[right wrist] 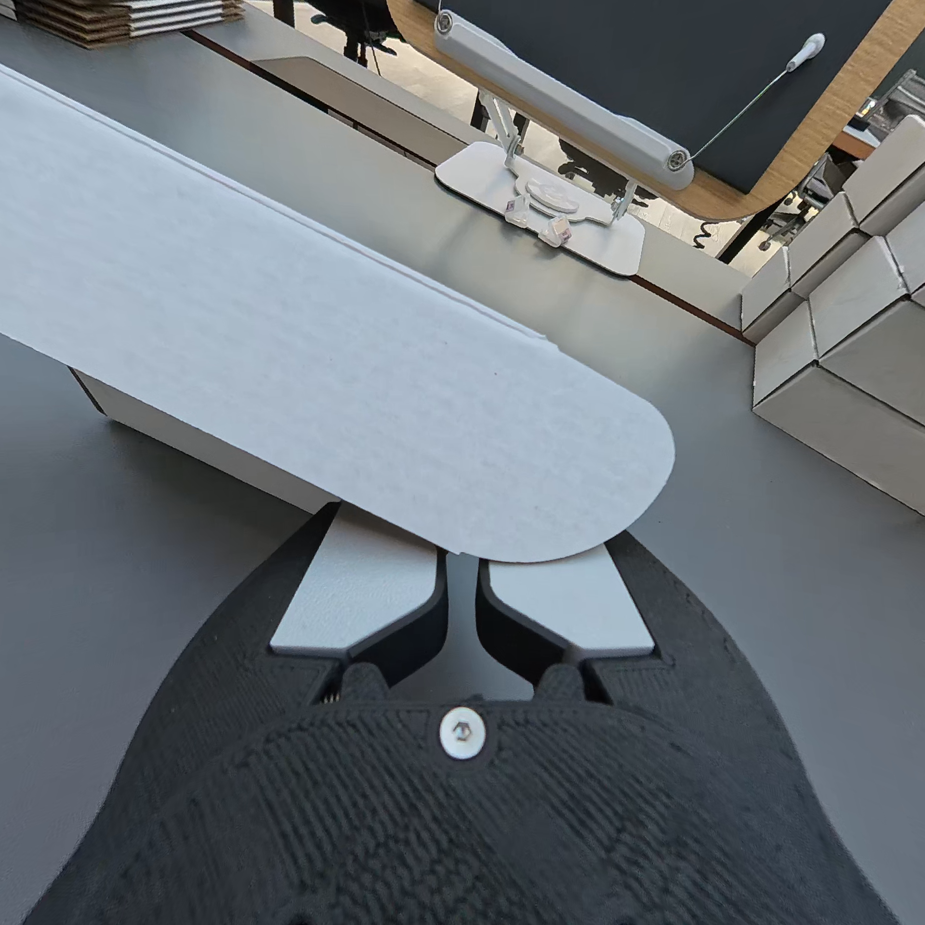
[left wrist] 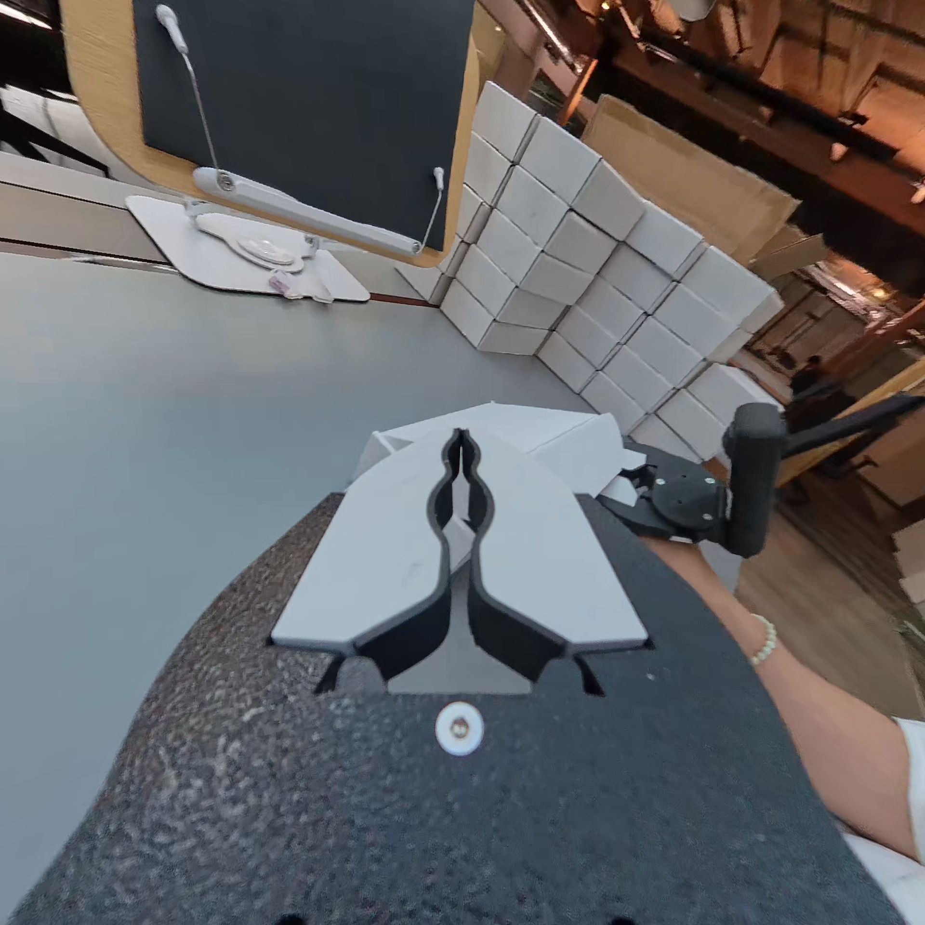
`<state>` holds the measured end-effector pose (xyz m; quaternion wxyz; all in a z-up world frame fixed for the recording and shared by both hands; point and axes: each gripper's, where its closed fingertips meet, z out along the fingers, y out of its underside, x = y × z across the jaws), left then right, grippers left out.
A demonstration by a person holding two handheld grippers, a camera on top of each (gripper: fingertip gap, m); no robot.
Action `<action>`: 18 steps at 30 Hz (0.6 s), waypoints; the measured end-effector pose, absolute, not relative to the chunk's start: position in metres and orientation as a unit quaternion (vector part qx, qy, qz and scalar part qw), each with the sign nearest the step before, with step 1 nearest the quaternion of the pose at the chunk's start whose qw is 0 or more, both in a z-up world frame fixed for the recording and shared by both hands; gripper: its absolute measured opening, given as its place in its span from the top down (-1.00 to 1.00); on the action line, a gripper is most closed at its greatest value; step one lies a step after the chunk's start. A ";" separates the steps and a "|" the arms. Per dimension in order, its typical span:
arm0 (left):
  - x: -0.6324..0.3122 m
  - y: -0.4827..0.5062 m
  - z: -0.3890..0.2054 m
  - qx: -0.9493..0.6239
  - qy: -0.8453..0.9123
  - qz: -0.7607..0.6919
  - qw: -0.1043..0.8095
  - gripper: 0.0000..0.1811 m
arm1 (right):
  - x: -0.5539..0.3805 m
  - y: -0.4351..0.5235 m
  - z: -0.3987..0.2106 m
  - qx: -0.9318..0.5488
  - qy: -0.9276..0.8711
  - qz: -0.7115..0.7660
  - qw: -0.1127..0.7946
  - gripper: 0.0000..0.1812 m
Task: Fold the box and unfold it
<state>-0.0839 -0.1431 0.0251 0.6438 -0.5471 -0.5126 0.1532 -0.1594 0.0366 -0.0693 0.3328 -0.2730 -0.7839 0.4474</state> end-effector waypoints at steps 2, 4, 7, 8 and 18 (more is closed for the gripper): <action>-0.091 -0.134 0.040 -0.543 -0.494 0.077 0.675 1.00 | -0.159 0.037 -0.069 -0.270 -0.784 0.447 0.334 0.94; -0.098 -0.122 0.053 -0.531 -0.480 -0.006 0.699 1.00 | -0.159 0.036 -0.069 -0.268 -0.785 0.444 0.340 0.94; -0.107 -0.102 0.055 -0.547 -0.468 -0.111 0.685 1.00 | -0.159 0.036 -0.070 -0.262 -0.786 0.440 0.347 0.93; -0.111 -0.096 0.047 -0.567 -0.473 -0.125 0.663 1.00 | -0.159 0.036 -0.070 -0.261 -0.786 0.440 0.347 0.93; -0.143 -0.078 -0.015 -0.597 -0.550 -0.234 0.535 1.00 | -0.159 0.035 -0.070 -0.253 -0.788 0.443 0.344 0.93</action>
